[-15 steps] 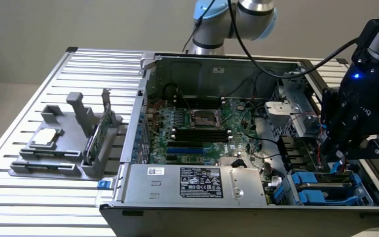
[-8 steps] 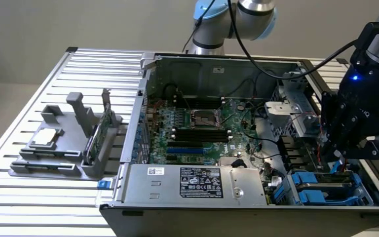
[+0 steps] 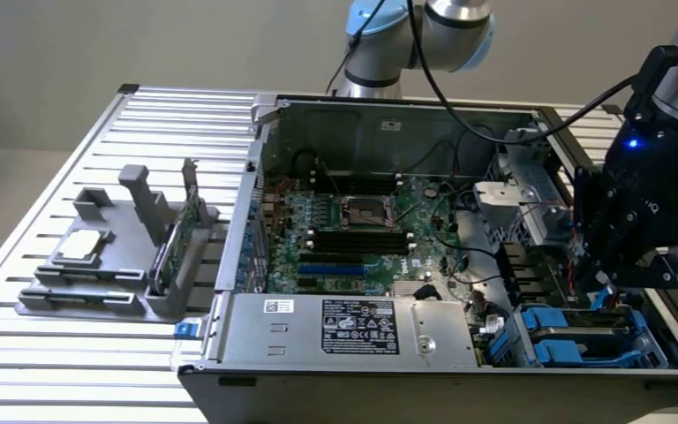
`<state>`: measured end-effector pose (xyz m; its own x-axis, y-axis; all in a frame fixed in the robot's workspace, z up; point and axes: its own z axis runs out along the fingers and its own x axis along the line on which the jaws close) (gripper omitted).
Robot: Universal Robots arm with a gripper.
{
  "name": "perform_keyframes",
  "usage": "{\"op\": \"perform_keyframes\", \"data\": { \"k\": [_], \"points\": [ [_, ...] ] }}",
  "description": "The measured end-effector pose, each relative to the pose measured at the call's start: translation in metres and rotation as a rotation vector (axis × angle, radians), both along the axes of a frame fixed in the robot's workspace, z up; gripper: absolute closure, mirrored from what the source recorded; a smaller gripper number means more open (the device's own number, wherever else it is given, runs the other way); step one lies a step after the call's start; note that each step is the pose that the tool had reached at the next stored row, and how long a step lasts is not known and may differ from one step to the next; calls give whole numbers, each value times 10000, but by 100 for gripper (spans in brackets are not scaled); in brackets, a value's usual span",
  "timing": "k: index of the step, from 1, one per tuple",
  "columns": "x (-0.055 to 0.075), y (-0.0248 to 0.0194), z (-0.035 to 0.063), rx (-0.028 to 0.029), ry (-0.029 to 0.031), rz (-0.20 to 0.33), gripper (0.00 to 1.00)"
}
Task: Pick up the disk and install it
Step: 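Insert the second disk wire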
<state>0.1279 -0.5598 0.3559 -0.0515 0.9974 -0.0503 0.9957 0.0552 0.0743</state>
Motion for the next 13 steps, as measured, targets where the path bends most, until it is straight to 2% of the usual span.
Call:
{"op": "perform_keyframes", "data": {
  "k": [4, 8, 10, 13],
  "points": [
    [0, -25, -23, 3, 0, 0, 84],
    [0, -81, -46, 78, 0, 0, 84],
    [0, -110, -50, 157, 0, -5, 84],
    [0, -144, -52, 361, 0, -18, 84]
  ]
}}
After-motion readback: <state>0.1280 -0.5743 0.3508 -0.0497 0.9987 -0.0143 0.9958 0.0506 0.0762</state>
